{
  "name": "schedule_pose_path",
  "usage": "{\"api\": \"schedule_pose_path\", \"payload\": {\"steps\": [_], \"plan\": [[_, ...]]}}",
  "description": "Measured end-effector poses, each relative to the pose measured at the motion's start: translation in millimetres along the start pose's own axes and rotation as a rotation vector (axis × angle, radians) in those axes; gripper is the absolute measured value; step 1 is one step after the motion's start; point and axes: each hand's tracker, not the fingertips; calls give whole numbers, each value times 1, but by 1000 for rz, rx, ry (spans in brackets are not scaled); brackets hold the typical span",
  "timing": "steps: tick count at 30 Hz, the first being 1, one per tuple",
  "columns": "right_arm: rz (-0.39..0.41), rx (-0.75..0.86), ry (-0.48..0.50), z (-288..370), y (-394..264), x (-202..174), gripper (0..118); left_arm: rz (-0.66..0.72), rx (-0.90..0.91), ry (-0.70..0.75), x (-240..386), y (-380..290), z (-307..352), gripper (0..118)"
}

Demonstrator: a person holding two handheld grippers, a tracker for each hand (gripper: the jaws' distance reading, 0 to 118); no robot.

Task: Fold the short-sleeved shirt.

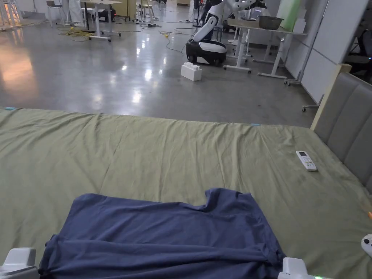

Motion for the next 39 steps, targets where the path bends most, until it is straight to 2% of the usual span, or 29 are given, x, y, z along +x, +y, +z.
{"api": "schedule_pose_path", "payload": {"steps": [3, 5, 7, 8, 9, 11, 18, 26, 32, 34, 35, 38, 39], "plan": [[19, 14, -15, -6, -4, -9, 53, -1, 3, 4, 2, 0, 2, 7], [57, 29, -20, -4, -5, -15, 50, 0, 3, 4, 4, -2, 4, 7], [84, 41, -19, -3, -6, -19, 34, 1, 3, 1, 6, -4, 5, 6], [82, 51, 24, -3, -7, -20, 19, 1, 4, 0, 7, -5, 6, 6], [77, 51, 24, -3, -7, -21, 12, 2, 4, 1, 8, -6, 6, 5], [116, 51, -5, 0, -5, -25, 11, 14, 3, -10, 5, -1, 9, 5], [82, 89, 11, 37, 4, -17, 10, 33, 47, -45, -3, 17, 30, 5], [137, 144, 16, 102, 9, -18, 10, 16, 118, -79, -5, 31, 77, 5], [162, 151, 37, 138, -16, -8, 10, -11, 148, -76, -16, 5, 109, 5], [172, 140, 31, 142, -32, -6, 10, 2, 127, -84, -13, 16, 94, 5], [177, 125, 30, 142, -41, -5, 10, 6, 113, -90, -33, -6, 87, 5], [182, 57, 22, 130, -69, -4, 10, -13, 56, -83, -33, -16, 74, 5], [181, 44, 17, 125, -79, -5, 10, -12, 31, -85, -36, -56, 79, 5]]}}
